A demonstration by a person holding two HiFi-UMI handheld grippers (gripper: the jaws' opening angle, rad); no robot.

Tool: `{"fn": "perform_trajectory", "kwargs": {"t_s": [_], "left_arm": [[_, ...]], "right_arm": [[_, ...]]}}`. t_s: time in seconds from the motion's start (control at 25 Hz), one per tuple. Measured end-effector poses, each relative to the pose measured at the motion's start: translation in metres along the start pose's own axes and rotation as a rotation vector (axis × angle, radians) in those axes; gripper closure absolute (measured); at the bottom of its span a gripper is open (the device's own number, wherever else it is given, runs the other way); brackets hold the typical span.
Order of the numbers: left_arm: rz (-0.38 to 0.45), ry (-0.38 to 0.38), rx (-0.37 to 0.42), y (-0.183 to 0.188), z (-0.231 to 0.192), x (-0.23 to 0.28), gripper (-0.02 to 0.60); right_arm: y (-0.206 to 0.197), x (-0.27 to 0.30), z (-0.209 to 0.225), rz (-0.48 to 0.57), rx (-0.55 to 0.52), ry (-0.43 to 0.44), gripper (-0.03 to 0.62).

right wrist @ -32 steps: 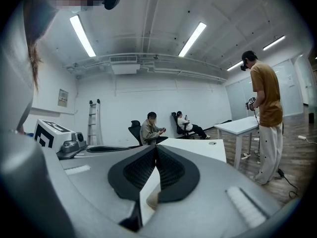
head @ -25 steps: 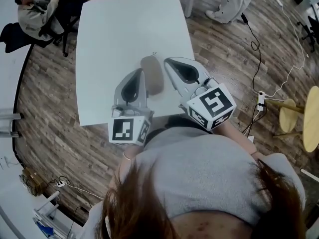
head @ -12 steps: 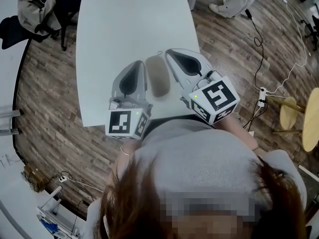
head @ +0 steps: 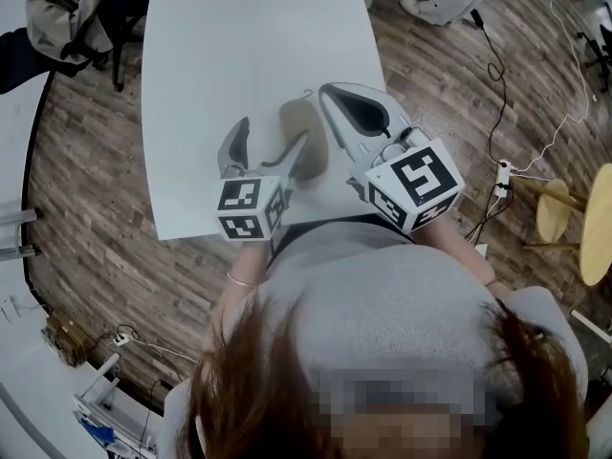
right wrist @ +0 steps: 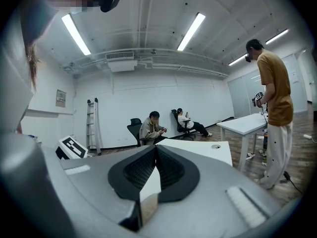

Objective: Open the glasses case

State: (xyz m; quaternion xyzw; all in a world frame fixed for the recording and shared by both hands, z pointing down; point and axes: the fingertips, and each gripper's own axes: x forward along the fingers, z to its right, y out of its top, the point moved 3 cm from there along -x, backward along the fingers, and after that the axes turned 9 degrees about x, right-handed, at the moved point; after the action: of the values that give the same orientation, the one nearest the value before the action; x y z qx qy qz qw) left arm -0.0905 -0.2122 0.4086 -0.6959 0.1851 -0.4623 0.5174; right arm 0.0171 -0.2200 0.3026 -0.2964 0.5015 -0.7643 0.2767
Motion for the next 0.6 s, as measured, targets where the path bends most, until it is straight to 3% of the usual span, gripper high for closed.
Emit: {"fn": "perform_trajectory", "kwargs": {"t_s": [0.12,0.4,0.6], "left_arm": [[-0.075,-0.018,-0.078,-0.024,-0.003,0.005,0.127],[-0.206,-0.075,-0.167,-0.057,0.003,0.029,0.128],[-0.212,-0.143,-0.25,-0.059,0.011,0.044,0.105]], "right_arm": [[-0.004,-0.001,-0.001,-0.008,0.006,-0.004,0.589],[-0.008,-0.008,0.003,-0.016,0.017,-0.016,0.589],[-0.01,-0.008,0.003,-0.024,0.025,-0.022,0.589]]}}
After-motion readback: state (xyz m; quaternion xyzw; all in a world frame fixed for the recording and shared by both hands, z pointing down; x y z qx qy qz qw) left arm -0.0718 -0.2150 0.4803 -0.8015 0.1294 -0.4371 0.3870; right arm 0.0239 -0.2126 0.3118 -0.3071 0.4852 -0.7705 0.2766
